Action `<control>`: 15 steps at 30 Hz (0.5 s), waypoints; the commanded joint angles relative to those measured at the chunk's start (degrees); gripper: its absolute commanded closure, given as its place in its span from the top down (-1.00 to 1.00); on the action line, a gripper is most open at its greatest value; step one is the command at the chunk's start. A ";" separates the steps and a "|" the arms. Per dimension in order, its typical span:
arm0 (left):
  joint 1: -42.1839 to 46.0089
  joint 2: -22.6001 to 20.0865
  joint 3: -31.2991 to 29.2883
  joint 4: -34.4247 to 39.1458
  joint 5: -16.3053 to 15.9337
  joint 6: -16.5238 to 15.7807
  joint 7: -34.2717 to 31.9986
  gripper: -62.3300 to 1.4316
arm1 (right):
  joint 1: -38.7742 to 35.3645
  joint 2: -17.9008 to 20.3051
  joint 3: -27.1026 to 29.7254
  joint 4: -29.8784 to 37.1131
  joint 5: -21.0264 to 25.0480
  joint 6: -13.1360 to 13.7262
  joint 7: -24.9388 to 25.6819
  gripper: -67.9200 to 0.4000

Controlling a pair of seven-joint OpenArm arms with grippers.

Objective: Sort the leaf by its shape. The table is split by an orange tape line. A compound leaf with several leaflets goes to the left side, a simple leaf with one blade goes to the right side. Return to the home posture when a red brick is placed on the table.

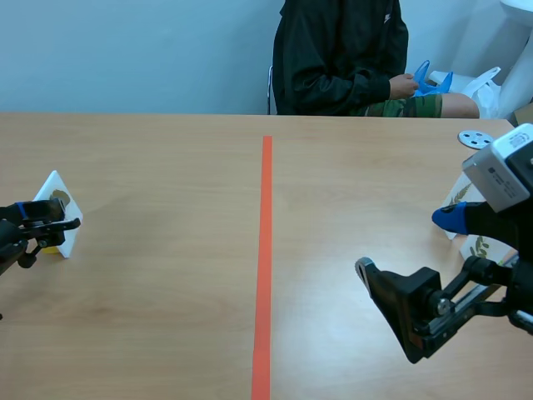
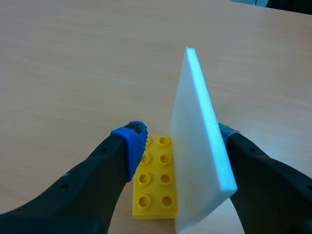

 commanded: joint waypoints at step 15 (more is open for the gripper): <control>11.08 -7.41 -1.03 25.75 -0.39 -5.33 0.07 0.47 | 0.52 0.46 0.48 0.72 0.63 -0.22 0.83 1.00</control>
